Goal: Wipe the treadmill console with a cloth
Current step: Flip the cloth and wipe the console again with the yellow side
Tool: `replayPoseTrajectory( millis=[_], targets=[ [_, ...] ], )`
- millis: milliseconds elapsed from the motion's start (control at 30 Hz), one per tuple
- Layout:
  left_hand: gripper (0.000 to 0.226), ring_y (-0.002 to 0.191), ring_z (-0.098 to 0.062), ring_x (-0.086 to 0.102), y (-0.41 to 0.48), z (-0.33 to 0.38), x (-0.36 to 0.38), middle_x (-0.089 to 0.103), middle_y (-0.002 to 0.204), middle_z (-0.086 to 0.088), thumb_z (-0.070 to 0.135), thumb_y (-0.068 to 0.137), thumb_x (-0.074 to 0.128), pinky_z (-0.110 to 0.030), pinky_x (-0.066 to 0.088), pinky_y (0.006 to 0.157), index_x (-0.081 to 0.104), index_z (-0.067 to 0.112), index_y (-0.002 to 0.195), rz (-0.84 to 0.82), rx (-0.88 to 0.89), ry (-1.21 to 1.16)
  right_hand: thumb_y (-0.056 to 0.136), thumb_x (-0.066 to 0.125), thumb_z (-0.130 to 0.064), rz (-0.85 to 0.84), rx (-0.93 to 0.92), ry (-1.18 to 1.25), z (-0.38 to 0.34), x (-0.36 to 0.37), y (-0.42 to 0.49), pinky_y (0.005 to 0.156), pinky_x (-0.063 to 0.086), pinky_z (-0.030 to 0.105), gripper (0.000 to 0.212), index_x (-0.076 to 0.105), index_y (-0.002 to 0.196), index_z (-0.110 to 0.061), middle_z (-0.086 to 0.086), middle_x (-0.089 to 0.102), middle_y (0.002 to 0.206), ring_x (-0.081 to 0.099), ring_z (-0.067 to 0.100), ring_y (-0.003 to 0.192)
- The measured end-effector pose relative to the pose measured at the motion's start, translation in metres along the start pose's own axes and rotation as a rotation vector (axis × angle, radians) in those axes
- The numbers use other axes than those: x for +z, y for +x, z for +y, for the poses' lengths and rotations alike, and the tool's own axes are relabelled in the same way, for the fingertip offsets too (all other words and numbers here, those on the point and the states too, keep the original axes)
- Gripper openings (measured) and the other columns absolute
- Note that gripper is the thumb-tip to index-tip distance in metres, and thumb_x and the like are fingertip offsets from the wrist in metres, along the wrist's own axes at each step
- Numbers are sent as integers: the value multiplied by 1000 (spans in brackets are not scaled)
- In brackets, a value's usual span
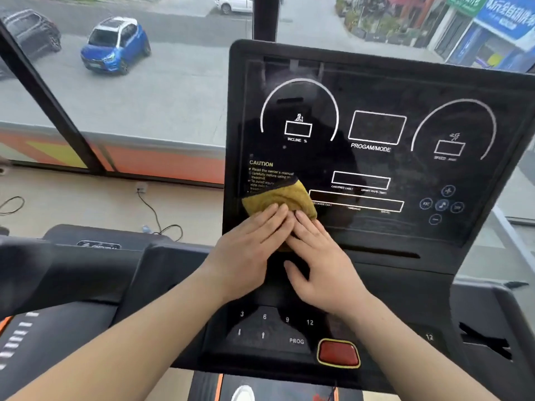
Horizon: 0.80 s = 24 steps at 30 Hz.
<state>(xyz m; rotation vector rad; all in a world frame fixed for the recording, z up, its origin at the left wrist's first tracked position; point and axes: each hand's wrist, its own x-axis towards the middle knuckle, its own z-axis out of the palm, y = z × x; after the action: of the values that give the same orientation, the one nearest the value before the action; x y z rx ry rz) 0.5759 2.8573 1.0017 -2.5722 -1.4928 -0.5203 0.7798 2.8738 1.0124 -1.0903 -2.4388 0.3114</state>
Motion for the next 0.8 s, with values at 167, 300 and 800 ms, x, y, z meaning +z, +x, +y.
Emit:
replayPoseTrajectory(
  millis=[167, 300, 800],
  targets=[
    [63, 159, -21, 6, 1, 15, 16, 16, 171, -7, 43, 107, 36, -45, 17, 128, 26, 14, 162, 3, -120, 4, 90, 65, -12, 390, 209, 48, 15, -18, -30, 110, 47, 47, 28, 77, 115, -11, 0, 71, 129, 60, 14, 131],
    [70, 159, -23, 6, 48, 27, 21, 13, 172, -2, 53, 103, 44, -46, 10, 128, 25, 21, 162, -40, 71, 87, 93, 57, 0, 435, 545, 178, 22, -33, -38, 102, 52, 45, 37, 71, 123, -15, -9, 68, 121, 61, 15, 121],
    [35, 127, -26, 64, -62, 13, 44, 69, 134, -13, 7, 85, 77, -43, 54, 105, 74, 6, 120, -28, -110, 51, 92, 56, 7, 382, 661, 413, -21, 5, -88, 71, 48, 13, 34, 78, 98, -19, -8, 75, 90, 67, 6, 76]
  ],
)
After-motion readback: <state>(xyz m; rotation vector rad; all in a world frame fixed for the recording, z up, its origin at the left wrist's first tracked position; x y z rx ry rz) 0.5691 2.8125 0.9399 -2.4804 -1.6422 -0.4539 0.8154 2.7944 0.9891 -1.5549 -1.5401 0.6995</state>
